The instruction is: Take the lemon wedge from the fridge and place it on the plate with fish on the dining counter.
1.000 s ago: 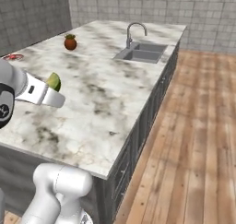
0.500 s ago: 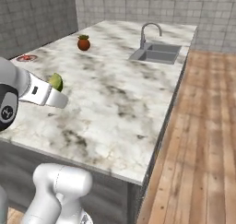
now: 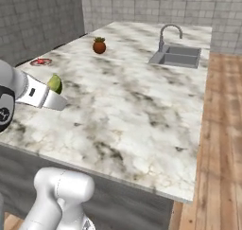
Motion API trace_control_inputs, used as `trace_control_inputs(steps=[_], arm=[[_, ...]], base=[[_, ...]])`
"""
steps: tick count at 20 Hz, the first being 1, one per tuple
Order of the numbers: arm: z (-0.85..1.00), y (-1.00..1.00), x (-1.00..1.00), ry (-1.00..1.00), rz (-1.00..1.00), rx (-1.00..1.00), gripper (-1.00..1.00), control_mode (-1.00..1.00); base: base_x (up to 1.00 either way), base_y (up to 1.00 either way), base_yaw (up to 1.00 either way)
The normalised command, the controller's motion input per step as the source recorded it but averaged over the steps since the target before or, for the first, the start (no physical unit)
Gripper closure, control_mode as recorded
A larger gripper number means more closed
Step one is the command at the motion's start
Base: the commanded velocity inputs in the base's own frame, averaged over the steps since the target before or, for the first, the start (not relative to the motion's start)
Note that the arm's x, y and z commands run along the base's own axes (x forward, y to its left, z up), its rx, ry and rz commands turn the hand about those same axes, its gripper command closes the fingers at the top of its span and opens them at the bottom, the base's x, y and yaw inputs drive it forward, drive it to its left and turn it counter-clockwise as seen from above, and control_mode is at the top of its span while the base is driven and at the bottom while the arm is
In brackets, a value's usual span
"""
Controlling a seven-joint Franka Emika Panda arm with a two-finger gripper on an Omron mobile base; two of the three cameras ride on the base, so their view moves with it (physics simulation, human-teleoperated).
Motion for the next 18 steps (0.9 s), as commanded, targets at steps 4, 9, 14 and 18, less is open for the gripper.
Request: trace_control_inputs(steps=[4,9,14,18], arm=[[0.0,0.0,0.0,0.0,0.0,0.0,1.0,1.0],[0.0,0.0,0.0,0.0,0.0,0.0,1.0,1.0],[0.0,0.0,0.0,0.0,0.0,0.0,1.0,1.0],[0.0,0.0,0.0,0.0,0.0,0.0,1.0,1.0]], base=[[0.64,1.0,0.0],[0.04,1.0,0.02],[0.03,1.0,0.07],[0.1,1.0,0.05]])
